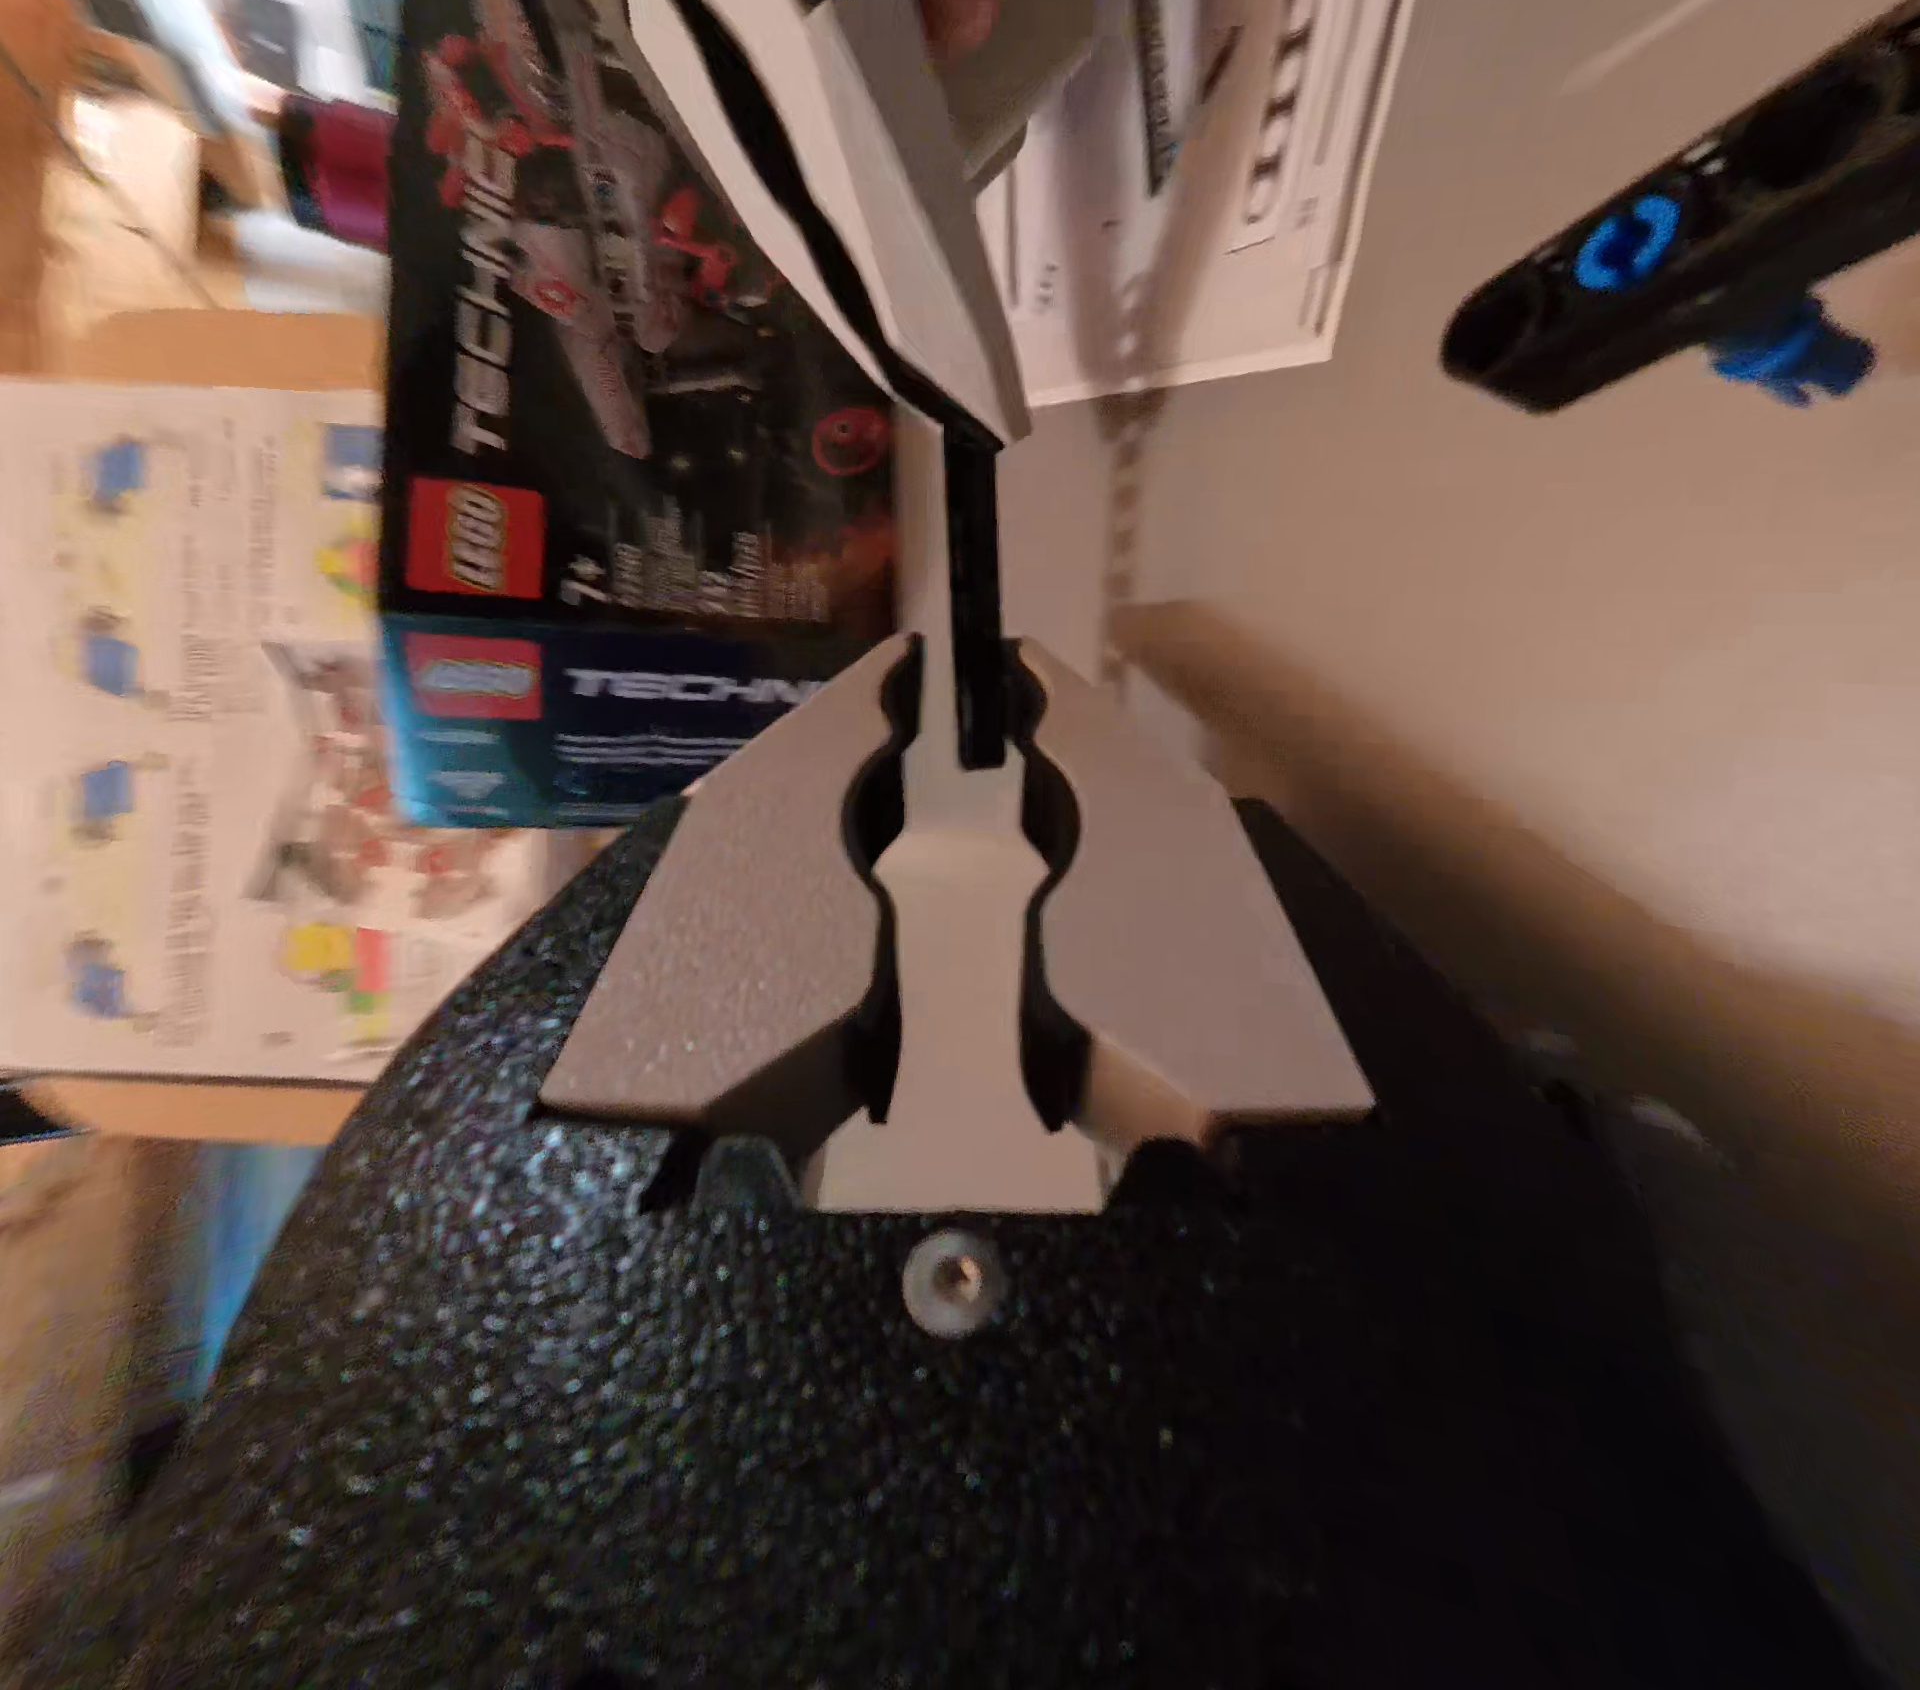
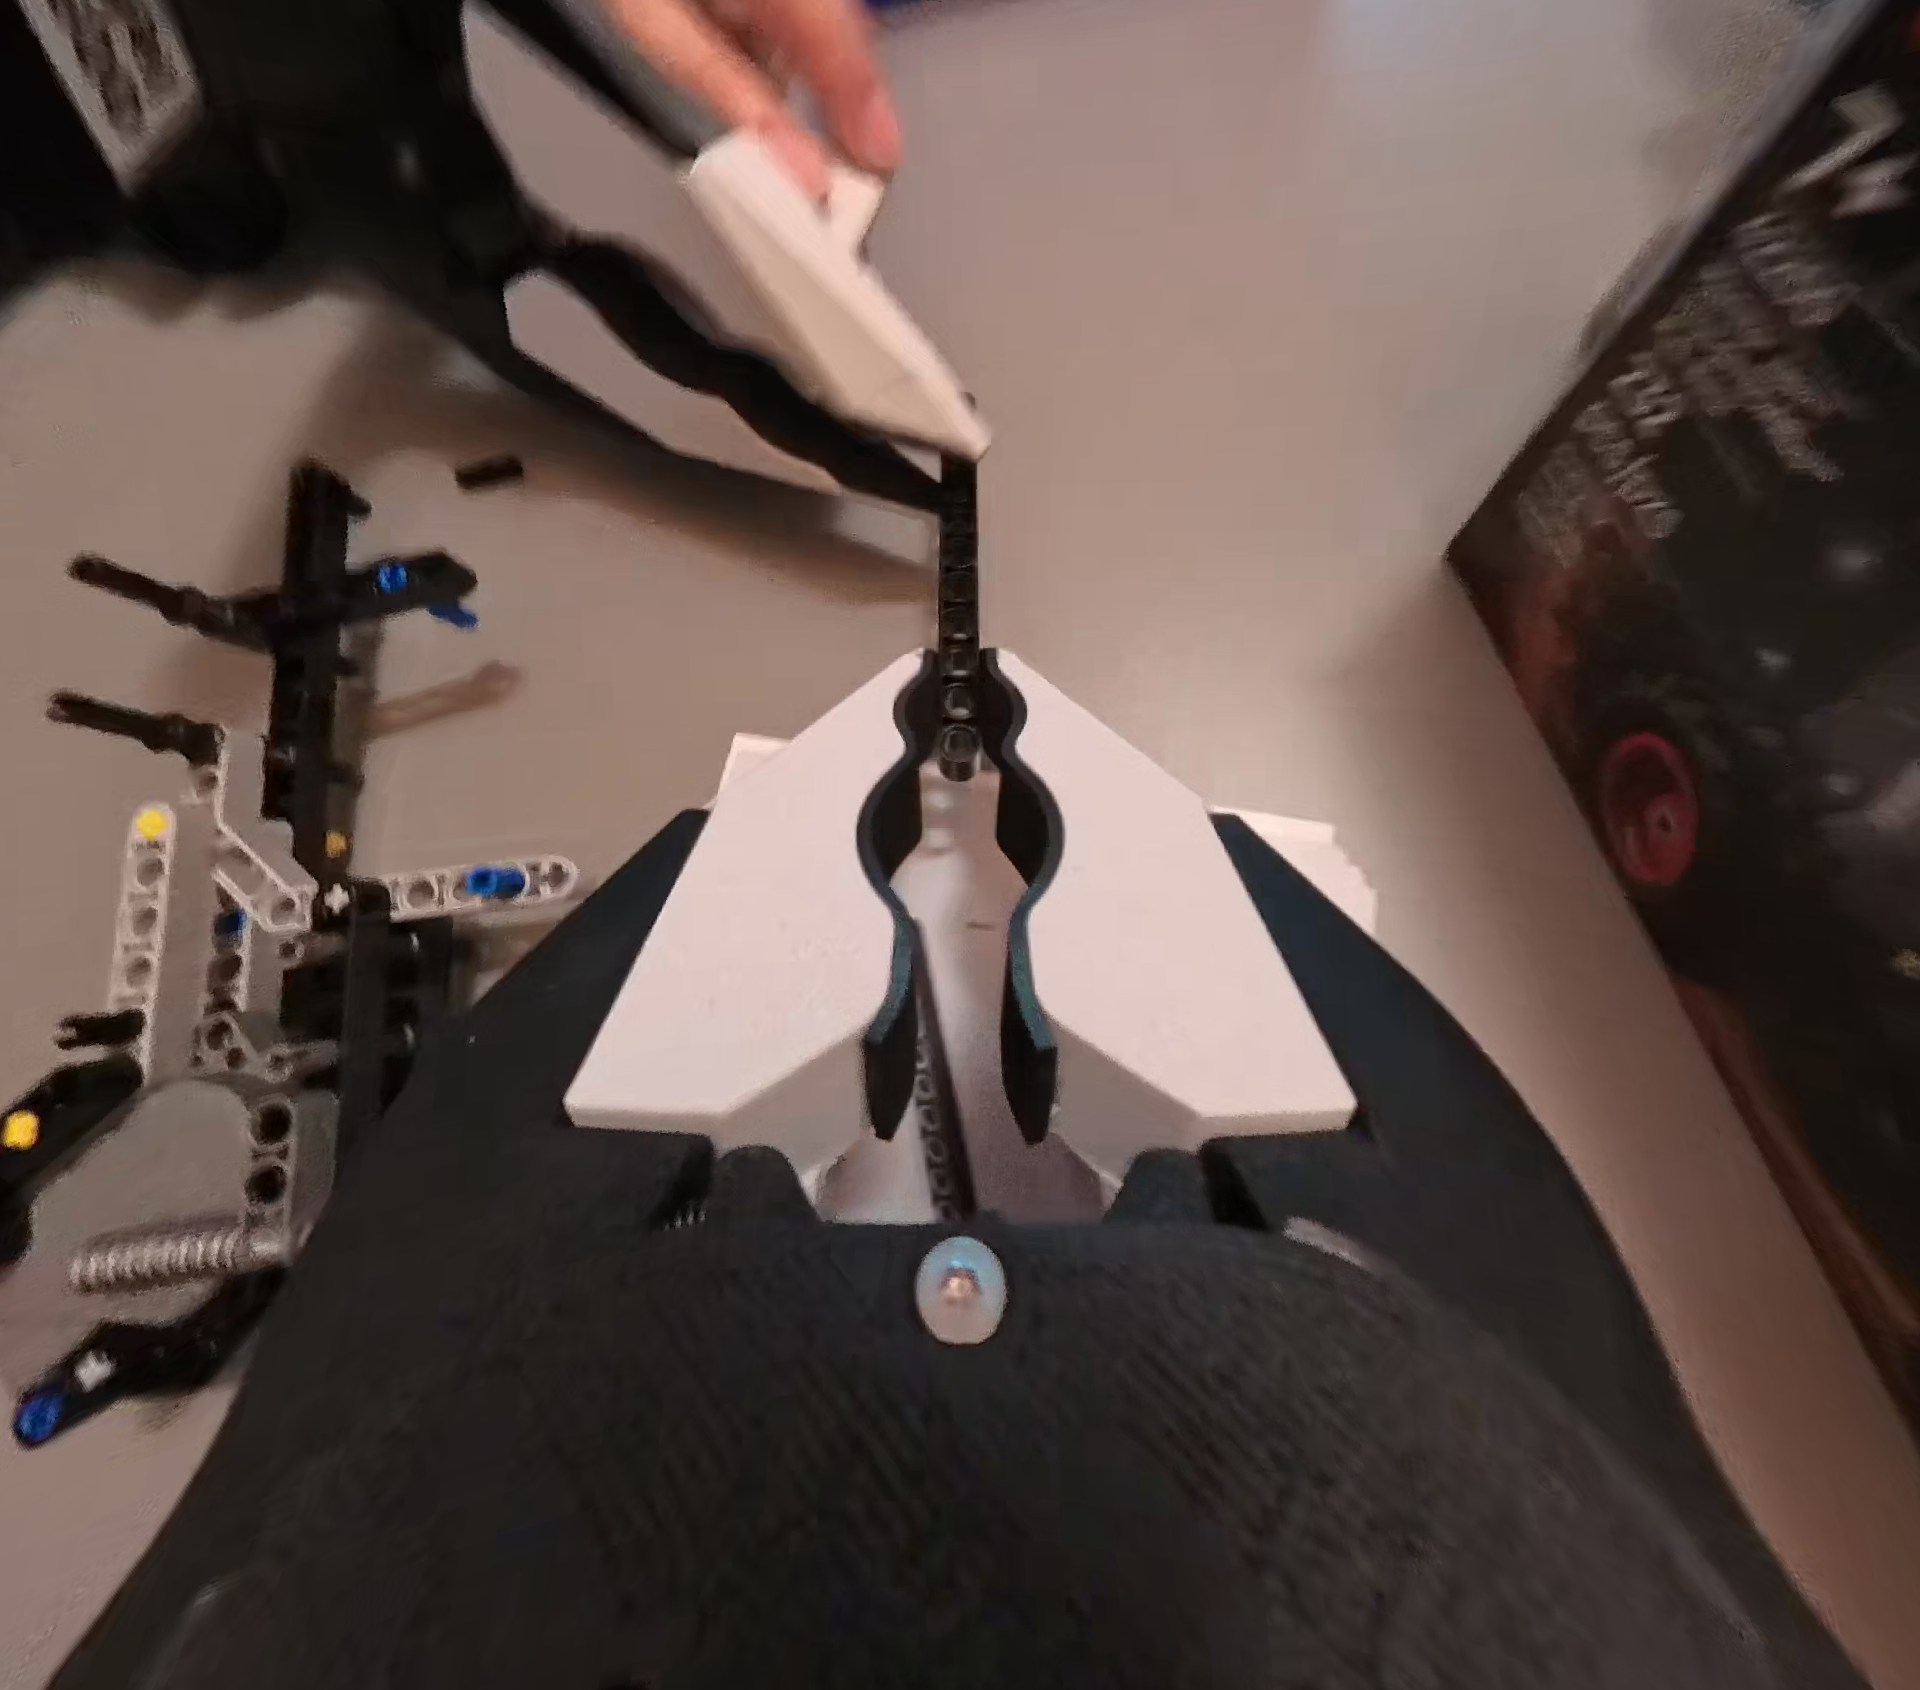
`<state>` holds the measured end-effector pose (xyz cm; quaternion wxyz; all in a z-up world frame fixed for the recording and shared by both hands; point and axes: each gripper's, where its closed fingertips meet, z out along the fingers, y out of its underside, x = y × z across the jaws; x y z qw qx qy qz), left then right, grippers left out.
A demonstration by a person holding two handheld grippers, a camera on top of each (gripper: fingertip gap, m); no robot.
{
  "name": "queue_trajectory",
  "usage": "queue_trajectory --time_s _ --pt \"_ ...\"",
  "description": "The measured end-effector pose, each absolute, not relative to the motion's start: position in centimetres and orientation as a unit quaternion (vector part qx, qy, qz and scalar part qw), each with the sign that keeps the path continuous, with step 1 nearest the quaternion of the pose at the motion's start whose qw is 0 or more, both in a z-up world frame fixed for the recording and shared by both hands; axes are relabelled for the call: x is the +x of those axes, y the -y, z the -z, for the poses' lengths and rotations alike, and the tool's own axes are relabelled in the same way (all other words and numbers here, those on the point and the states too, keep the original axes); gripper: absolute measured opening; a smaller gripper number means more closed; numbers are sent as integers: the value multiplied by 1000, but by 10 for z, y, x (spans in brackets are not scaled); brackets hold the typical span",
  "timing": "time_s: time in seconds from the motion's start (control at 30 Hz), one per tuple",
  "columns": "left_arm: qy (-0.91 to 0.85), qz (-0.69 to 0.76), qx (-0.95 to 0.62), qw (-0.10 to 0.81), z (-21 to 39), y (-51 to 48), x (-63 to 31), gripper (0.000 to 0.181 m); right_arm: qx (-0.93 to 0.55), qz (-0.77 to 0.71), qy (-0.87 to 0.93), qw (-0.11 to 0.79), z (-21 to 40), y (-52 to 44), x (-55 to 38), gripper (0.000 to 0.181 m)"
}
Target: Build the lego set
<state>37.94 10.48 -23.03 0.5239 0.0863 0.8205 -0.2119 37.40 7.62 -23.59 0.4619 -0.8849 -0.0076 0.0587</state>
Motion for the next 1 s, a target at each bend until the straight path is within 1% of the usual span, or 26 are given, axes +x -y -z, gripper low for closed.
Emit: queue_trajectory --time_s 0.07,0.13,0.17,0.27,0.33,0.37,0.4,0.47,0.53,0.7,0.8,0.9,1.0 --pt "-857 255 22 448 240 -111 375 24 -905 -53 42 421 253 -73 367 5" --pt "-884 307 -40 351 245 -114 366 35 -908 -35 70 411 257 -75 365 5" --pt "-884 333 -73 319 244 -115 366 34 -909 -31 82 407 257 -76 363 5" --pt "-891 375 -143 212 249 -113 359 30 -911 -39 89 401 258 -77 362 4" --pt "-894 385 -159 163 254 -110 353 5 -911 -54 85 400 257 -77 362 5" --pt "-893 384 -171 160 256 -110 355 6 -911 -54 88 398 257 -77 361 8" --pt "-892 382 -181 161 256 -110 358 5 -914 -45 91 393 257 -77 362 18" --pt "-895 375 -179 160 256 -110 357 5 -915 -27 102 391 251 -79 362 23" --pt "-899 368 -169 166 256 -111 357 5 -909 -8 110 403 244 -88 362 20" --pt "-902 360 -170 165 256 -112 355 5 -918 10 145 370 256 -101 360 17" --pt "-898 372 -175 159 256 -111 352 5 -914 -6 153 376 253 -107 354 4" --pt "-898 360 -197 156 252 -120 347 8 -913 -15 158 375 253 -107 353 4" --pt "-905 338 -214 145 240 -136 326 6 -904 -19 164 394 253 -106 350 4"
